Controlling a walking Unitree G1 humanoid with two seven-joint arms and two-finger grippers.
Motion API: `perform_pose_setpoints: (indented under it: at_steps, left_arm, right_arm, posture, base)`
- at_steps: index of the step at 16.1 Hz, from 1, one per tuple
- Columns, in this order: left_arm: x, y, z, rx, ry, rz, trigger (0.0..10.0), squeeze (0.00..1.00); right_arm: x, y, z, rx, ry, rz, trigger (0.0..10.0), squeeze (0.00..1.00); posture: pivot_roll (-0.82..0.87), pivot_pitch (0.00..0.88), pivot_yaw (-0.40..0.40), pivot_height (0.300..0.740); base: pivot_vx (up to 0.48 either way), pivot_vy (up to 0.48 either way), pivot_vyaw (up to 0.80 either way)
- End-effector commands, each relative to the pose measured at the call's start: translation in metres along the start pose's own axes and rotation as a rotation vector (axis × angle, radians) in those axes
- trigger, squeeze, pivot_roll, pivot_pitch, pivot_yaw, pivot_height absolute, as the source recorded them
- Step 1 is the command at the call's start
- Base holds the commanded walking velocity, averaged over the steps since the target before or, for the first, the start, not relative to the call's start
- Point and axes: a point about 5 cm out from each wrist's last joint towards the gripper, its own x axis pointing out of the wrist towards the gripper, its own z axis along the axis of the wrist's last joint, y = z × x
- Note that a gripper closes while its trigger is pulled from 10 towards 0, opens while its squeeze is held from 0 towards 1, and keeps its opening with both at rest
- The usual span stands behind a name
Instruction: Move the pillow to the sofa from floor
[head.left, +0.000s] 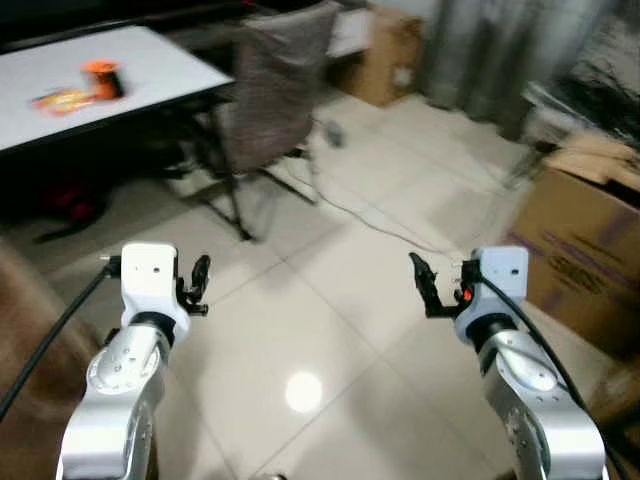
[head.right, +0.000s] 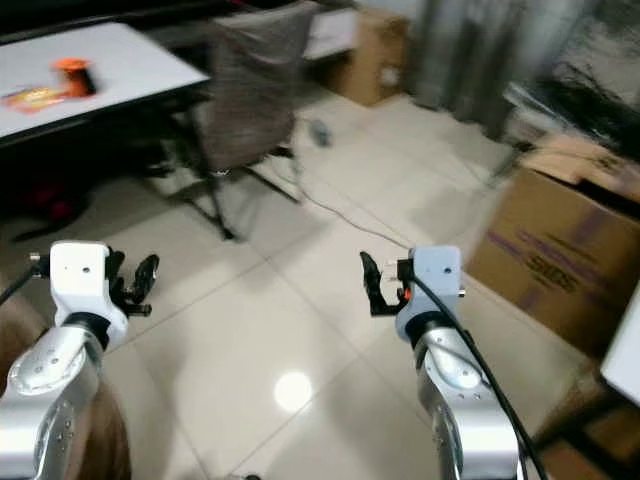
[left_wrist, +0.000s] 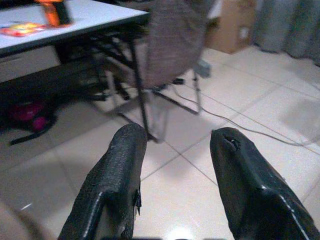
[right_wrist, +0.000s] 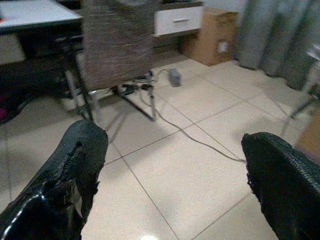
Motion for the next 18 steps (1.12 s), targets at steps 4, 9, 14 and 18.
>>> perform_pose_setpoints:
  at_steps: [4, 9, 14, 18]
  left_arm:
    - [-0.004, 0.003, 0.006, 0.034, -0.030, 0.031, 10.0, 0.00]
    - [-0.003, 0.004, 0.007, 0.045, -0.042, 0.041, 10.0, 0.00]
    - [-0.004, 0.009, 0.007, 0.048, -0.047, 0.066, 10.0, 0.00]
    - [-0.002, 0.010, 0.009, 0.047, -0.059, 0.085, 10.0, 0.00]
  right_arm:
    - [0.009, 0.000, -0.006, 0.004, 0.026, -0.010, 10.0, 1.00]
    - [0.013, 0.000, -0.004, 0.020, 0.018, -0.023, 10.0, 1.00]
    - [0.020, 0.002, -0.004, 0.024, 0.010, -0.017, 10.0, 1.00]
    - [0.028, 0.006, 0.000, 0.010, -0.008, 0.012, 10.0, 1.00]
  posture:
    - [-0.02, 0.000, -0.047, 0.740]
    - [-0.01, 0.000, -0.056, 0.740]
    - [0.01, 0.000, -0.064, 0.740]
    - [0.02, 0.000, -0.073, 0.740]
  base:
    - [0.000, 0.000, 0.80]
    - [0.000, -0.113, 0.80]
    - [0.000, -0.299, 0.73]
    - [0.000, -0.329, 0.75]
